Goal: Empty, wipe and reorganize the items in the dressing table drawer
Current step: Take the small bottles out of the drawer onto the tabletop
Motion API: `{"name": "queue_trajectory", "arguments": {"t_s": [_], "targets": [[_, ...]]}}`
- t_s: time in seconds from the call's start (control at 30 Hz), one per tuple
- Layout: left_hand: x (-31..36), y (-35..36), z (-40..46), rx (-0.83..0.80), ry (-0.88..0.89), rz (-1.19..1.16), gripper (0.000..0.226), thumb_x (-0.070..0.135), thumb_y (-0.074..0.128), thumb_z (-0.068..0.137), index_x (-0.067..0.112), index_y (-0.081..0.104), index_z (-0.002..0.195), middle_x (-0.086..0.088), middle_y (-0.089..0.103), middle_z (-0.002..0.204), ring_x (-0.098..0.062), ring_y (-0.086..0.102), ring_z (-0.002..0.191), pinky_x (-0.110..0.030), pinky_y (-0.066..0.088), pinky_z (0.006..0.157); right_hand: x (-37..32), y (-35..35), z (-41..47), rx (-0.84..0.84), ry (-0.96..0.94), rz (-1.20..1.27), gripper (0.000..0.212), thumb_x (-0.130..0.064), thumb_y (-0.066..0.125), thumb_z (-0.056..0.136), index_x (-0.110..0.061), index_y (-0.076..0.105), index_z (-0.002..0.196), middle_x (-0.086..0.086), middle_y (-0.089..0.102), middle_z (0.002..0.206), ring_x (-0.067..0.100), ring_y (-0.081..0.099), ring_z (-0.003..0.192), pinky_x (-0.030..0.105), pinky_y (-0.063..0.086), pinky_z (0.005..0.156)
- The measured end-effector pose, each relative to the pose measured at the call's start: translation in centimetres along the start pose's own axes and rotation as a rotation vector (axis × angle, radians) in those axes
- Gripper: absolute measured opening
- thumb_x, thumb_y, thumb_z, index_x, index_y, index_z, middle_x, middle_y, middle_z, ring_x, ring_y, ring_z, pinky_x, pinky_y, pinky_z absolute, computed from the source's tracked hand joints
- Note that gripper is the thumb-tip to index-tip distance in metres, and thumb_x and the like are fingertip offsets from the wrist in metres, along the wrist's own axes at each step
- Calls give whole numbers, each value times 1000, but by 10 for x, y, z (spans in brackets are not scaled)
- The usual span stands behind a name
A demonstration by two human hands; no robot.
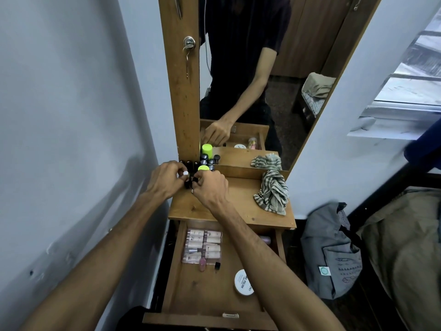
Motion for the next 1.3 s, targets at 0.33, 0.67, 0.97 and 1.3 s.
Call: {"name": "queue_trajectory", "arguments": {"t_s": [0.33, 0.67, 0.97, 1.3], "targets": [[1, -6, -5, 51, 2, 2, 33, 27, 74, 86, 14, 71, 116, -3, 71, 107, -26, 64, 92, -38, 52, 80, 7, -4, -13, 39, -79, 26, 38, -28, 68, 90, -22, 70, 127, -1, 78, 89, 26, 71, 93, 36, 57, 79], [26, -6, -73, 187, 122, -129, 13, 12, 68, 83, 21, 70, 91, 9, 63, 83, -11, 58, 68, -27, 51, 62, 43, -11, -76, 30, -16, 96, 14, -24, 68, 81, -24, 79, 90, -8, 75, 73, 9, 69, 67, 22, 50, 61], [50, 51, -158, -89, 177, -135, 15, 29, 64, 78, 25, 67, 92, 15, 60, 81, -2, 55, 70, -27, 55, 65, 73, 3, -153, -223, 44, -11, 33, -38, 69, 71, -27, 78, 101, -8, 76, 84, 16, 72, 82, 29, 56, 73], [46, 87, -203, -307, 105, 9, 37, 45, 64, 86, 30, 63, 120, 17, 57, 119, -1, 57, 96, -13, 42, 84, 89, 20, -206, -303, 71, -64, 27, -42, 71, 83, -25, 75, 104, -4, 73, 95, 13, 66, 81, 20, 47, 66]]}}
Point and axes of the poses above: each hand's wrist, its own z-axis towards the middle knuckle, its own y-axis out of the palm, x = y × z, the point moved 5 cm from there along z, towards the middle knuckle
